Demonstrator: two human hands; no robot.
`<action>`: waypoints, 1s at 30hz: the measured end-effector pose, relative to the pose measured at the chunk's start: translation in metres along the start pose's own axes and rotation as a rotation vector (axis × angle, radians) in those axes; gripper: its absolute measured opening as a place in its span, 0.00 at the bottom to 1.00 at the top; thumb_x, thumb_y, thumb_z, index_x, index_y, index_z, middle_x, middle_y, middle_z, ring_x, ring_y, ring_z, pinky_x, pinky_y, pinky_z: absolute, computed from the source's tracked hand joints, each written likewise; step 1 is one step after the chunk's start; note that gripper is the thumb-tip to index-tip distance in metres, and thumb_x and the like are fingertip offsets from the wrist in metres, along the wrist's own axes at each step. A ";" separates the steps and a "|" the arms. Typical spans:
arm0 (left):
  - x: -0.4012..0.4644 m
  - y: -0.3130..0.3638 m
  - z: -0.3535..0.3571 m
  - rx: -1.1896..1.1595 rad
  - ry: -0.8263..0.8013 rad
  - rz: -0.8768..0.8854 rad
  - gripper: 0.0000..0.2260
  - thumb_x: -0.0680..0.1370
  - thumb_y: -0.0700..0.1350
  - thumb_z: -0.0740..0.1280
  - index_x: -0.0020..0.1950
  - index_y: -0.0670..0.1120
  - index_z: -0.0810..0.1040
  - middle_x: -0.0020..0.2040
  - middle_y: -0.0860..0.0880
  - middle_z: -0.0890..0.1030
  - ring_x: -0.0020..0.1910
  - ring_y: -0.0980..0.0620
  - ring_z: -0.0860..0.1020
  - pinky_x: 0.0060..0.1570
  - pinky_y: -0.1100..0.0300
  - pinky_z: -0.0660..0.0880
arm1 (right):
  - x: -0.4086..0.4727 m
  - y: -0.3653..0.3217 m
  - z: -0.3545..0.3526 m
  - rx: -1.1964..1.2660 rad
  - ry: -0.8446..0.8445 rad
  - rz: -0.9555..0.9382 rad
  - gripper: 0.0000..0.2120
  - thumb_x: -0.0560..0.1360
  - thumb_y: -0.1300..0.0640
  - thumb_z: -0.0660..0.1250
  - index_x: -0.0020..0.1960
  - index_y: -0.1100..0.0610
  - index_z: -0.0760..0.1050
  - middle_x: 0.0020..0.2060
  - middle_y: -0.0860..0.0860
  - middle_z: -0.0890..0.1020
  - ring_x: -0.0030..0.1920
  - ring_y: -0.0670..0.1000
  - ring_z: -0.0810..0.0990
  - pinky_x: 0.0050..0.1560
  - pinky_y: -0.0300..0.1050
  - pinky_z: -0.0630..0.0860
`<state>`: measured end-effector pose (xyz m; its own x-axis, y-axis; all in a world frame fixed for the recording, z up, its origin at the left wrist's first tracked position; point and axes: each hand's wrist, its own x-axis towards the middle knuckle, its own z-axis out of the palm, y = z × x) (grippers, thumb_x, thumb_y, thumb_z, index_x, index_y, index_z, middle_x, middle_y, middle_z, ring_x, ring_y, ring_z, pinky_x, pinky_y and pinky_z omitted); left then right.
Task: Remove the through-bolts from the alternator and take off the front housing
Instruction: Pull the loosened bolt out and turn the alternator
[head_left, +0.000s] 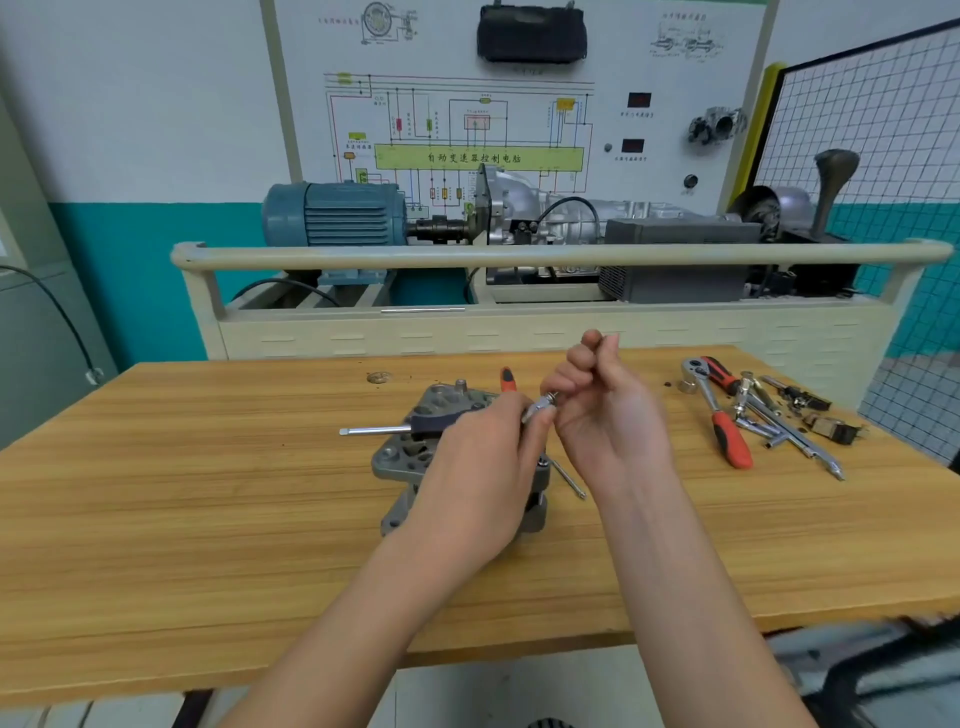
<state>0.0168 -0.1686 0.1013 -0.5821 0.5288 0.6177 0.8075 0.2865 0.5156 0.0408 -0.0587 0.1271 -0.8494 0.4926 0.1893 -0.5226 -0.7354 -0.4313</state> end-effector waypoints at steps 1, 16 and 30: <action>-0.003 0.001 0.006 -0.003 -0.045 -0.012 0.14 0.82 0.53 0.54 0.44 0.45 0.71 0.33 0.50 0.75 0.31 0.51 0.73 0.33 0.54 0.69 | -0.001 0.000 -0.003 0.056 0.010 0.028 0.14 0.82 0.54 0.54 0.43 0.59 0.71 0.24 0.48 0.68 0.22 0.44 0.65 0.23 0.34 0.67; -0.056 -0.021 0.093 -0.249 -0.293 -0.292 0.06 0.83 0.44 0.53 0.47 0.47 0.65 0.39 0.50 0.73 0.34 0.55 0.72 0.37 0.57 0.69 | -0.022 0.016 -0.077 -0.343 0.162 0.037 0.16 0.83 0.59 0.52 0.39 0.61 0.69 0.22 0.48 0.66 0.22 0.44 0.62 0.22 0.35 0.60; -0.021 -0.032 0.159 -0.358 -0.334 -0.555 0.17 0.83 0.46 0.48 0.37 0.50 0.68 0.33 0.52 0.70 0.31 0.56 0.68 0.29 0.63 0.63 | 0.042 0.008 -0.148 -0.300 0.381 0.228 0.17 0.84 0.55 0.52 0.39 0.58 0.66 0.19 0.46 0.63 0.17 0.43 0.59 0.15 0.35 0.56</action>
<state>0.0180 -0.0615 -0.0224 -0.7896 0.6131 0.0260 0.2894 0.3346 0.8968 0.0120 0.0246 0.0009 -0.8226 0.5115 -0.2483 -0.2369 -0.7054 -0.6681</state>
